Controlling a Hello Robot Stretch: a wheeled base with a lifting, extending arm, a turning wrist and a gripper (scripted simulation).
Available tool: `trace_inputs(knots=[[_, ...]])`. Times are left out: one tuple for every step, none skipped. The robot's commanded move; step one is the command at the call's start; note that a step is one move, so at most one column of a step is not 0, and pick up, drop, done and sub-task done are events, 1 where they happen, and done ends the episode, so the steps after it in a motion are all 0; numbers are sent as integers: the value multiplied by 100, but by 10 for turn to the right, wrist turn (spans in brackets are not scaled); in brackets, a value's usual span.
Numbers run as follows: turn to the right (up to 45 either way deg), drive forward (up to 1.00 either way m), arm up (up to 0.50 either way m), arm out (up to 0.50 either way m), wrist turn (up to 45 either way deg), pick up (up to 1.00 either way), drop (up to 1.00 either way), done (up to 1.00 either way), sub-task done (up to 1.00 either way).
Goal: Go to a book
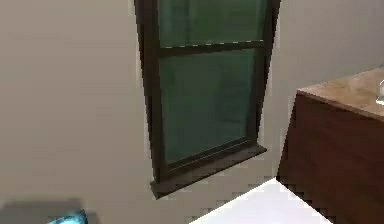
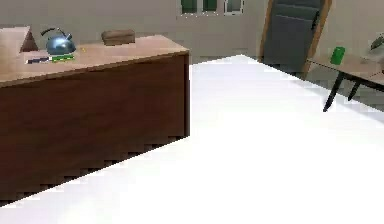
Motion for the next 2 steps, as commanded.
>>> trace_inputs(knots=[[-450, 0, 0, 0, 0, 0, 0, 0, 0], [-450, 0, 0, 0, 0, 0, 0, 0, 0]])
